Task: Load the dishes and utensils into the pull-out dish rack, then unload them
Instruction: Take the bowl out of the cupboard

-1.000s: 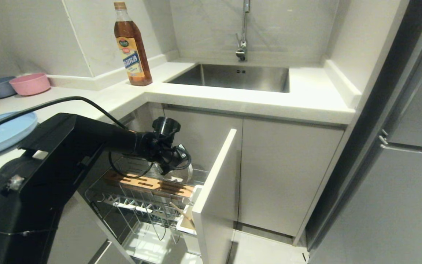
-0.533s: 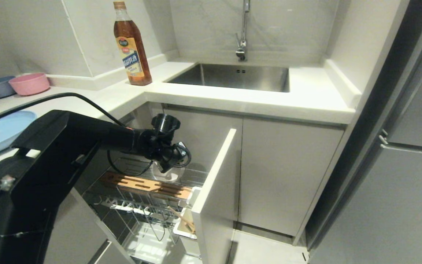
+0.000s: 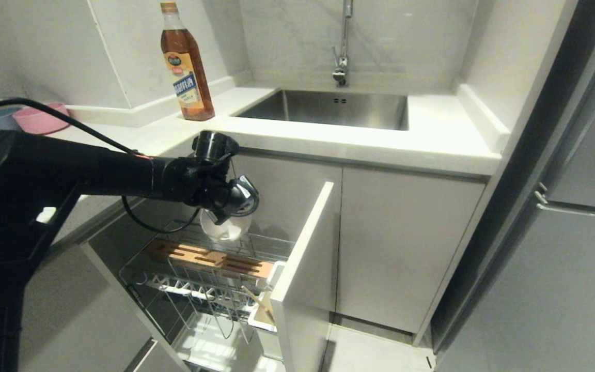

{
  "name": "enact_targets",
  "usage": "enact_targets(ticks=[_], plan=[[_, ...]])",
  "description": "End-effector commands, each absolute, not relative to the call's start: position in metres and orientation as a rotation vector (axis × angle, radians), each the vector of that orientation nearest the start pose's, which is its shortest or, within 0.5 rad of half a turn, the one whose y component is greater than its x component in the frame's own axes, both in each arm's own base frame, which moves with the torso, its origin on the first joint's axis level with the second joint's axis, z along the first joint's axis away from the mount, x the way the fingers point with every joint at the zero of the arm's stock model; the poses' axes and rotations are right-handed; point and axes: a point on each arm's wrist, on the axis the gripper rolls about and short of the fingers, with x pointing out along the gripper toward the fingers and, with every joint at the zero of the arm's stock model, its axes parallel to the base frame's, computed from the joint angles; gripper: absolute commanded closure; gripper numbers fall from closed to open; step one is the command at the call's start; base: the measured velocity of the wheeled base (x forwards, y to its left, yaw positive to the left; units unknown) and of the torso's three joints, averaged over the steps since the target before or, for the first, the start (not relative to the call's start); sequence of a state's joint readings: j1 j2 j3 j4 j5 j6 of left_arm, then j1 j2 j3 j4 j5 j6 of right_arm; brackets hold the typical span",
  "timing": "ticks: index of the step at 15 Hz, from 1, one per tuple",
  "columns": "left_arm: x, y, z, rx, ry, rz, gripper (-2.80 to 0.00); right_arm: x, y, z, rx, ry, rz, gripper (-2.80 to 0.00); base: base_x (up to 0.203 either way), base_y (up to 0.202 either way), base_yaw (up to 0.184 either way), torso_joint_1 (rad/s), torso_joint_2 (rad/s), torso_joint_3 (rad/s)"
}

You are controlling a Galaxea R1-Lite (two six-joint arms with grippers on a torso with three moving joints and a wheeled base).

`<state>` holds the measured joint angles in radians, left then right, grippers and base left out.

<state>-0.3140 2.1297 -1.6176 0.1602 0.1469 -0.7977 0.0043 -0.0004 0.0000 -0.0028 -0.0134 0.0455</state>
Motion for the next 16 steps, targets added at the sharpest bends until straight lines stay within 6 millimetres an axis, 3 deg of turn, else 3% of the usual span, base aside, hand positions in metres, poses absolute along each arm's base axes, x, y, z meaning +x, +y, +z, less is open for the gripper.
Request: enact_targets(ticks=[1,4,7,9,12,16], plan=[[0.39,-0.129,0.201,-0.631,0.621,0.075,0.0,-0.023,0.0,0.076,0.046,-0.003,-0.009,0.0,0.0,0.0,0.0,0.0,0.0,0.0],[0.345,-0.139,0.244,-0.628,0.568,0.006,0.0,-0.023,0.0,0.076,0.046,-0.003,-0.009,0.0,0.0,0.0,0.0,0.0,0.0,0.0],[0.276,-0.134,0.305,-0.641,0.473,-0.086,0.0,-0.023,0.0,0.076,0.045,-0.003,-0.009,0.0,0.0,0.0,0.0,0.0,0.0,0.0],[0.226,-0.117,0.341,-0.621,0.388,-0.132,0.0,-0.023,0.0,0.076,0.045,-0.003,-0.009,0.0,0.0,0.0,0.0,0.0,0.0,0.0],[0.164,-0.082,0.377,-0.48,0.215,-0.079,0.0,-0.023,0.0,0.076,0.045,-0.003,-0.009,0.0,0.0,0.0,0.0,0.0,0.0,0.0],[0.147,-0.02,0.39,-0.289,0.103,0.246,0.0,-0.023,0.0,0.076,0.045,-0.003,-0.009,0.0,0.0,0.0,0.0,0.0,0.0,0.0]])
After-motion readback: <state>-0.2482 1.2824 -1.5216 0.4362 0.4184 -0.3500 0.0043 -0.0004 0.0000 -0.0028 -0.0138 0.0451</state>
